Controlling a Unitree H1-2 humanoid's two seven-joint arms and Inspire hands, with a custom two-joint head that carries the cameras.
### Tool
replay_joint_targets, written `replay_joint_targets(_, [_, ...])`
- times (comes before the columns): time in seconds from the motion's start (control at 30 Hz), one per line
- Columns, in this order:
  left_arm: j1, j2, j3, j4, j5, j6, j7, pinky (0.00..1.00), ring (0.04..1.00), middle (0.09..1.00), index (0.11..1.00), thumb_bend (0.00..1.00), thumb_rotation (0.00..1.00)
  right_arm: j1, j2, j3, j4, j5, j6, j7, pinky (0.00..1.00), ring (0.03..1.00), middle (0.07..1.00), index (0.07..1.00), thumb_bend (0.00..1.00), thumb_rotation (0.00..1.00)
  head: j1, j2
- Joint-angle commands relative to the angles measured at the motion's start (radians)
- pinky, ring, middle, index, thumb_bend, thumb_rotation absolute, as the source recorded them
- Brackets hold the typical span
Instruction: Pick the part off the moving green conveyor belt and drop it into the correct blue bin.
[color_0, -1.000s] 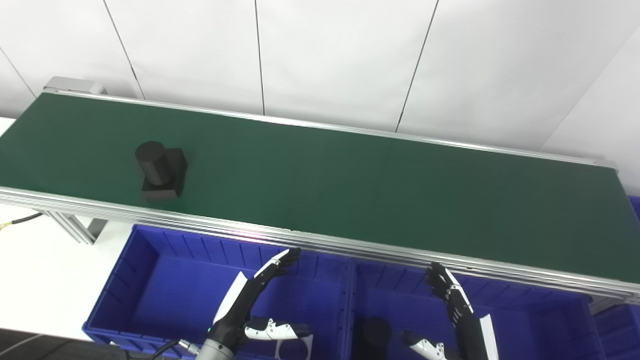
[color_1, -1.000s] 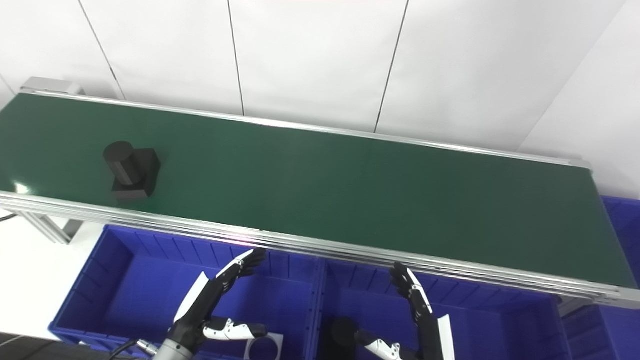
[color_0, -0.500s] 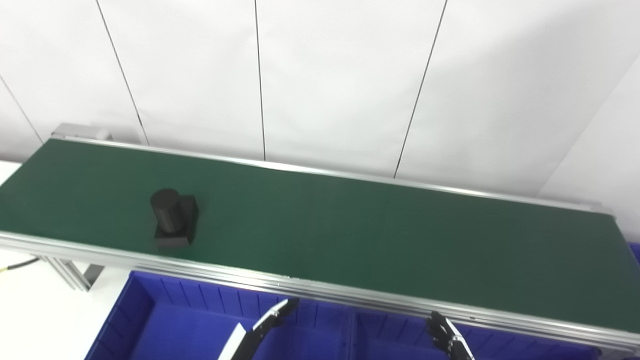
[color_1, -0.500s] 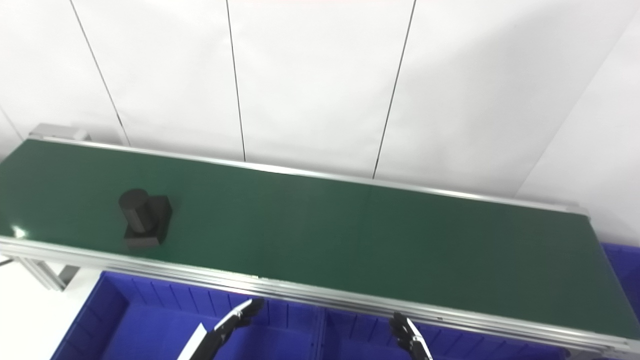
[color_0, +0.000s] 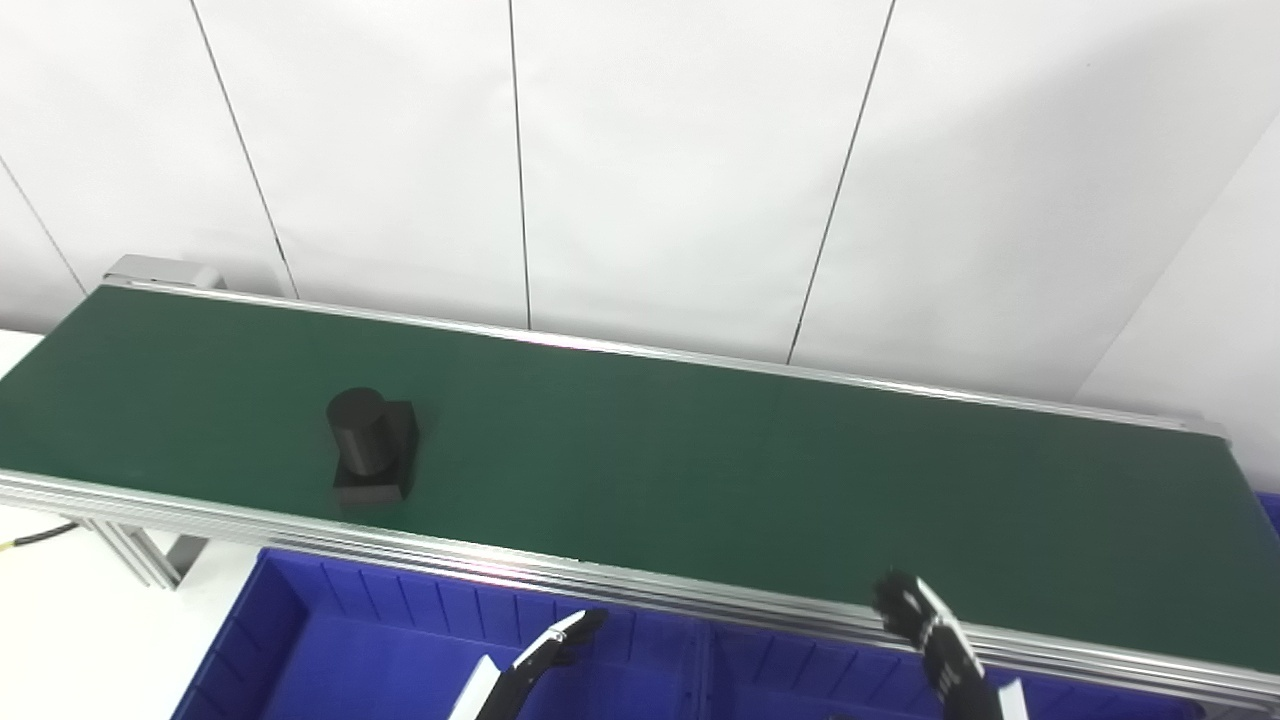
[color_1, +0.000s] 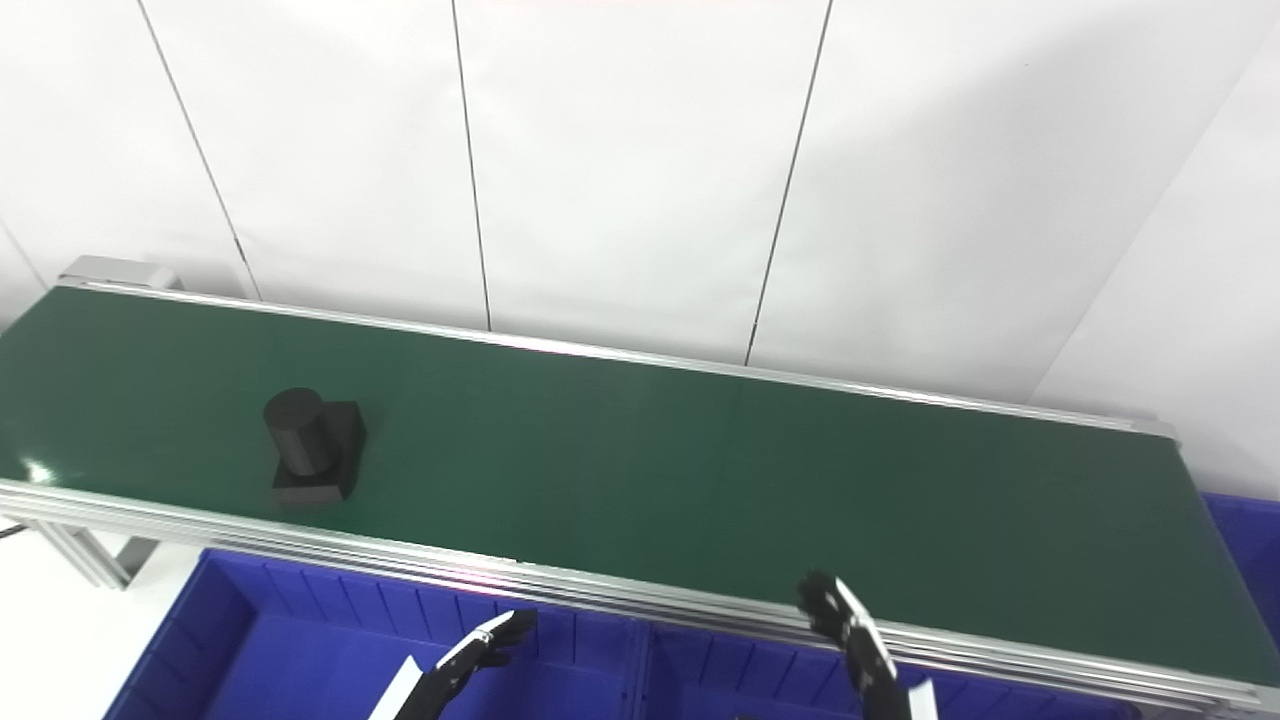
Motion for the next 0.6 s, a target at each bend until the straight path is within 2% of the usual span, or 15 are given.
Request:
replay_joint_targets(0.0, [-0.027,0.019,-0.012,-0.005,0.019,-0.037,0.033,0.82,0.869,0.891,0.87,0.98,0.55,-0.043,-0.003,-0.023,-0.062,0.008,-0.052,0.033,0.81,0.826,0.846,0.866,1.0,0.51,0.002,0.001])
replay_joint_targets(0.13, [-0.031,0.02,-0.027,-0.002,0.011,-0.037,0.048,0.82,0.868,0.889,0.868,0.97,0.53,-0.089,0.01,-0.063,-0.096,0.0,-0.05,0.093,0.8,0.838,0.848,0.877,0.99,0.48,-0.003,0.003])
replay_joint_targets(0.23, [-0.033,0.018,-0.034,-0.003,0.007,-0.037,0.054,0.83,0.871,0.89,0.865,0.97,0.53,-0.124,0.022,-0.096,-0.132,-0.015,-0.006,0.151,0.79,0.835,0.839,0.873,0.98,0.49,-0.007,0.008])
replay_joint_targets(0.43, [-0.037,0.016,-0.051,0.001,0.019,-0.037,0.08,0.82,0.871,0.889,0.868,0.97,0.52,-0.2,0.039,-0.129,-0.16,-0.041,0.119,0.265,0.84,0.864,0.85,0.89,0.94,0.48,0.0,0.016])
replay_joint_targets(0.57, [-0.038,0.016,-0.06,-0.001,0.014,-0.037,0.084,0.84,0.881,0.896,0.872,0.96,0.51,-0.257,0.046,-0.134,-0.151,-0.075,0.214,0.333,0.83,0.856,0.862,0.897,0.9,0.49,0.005,0.017])
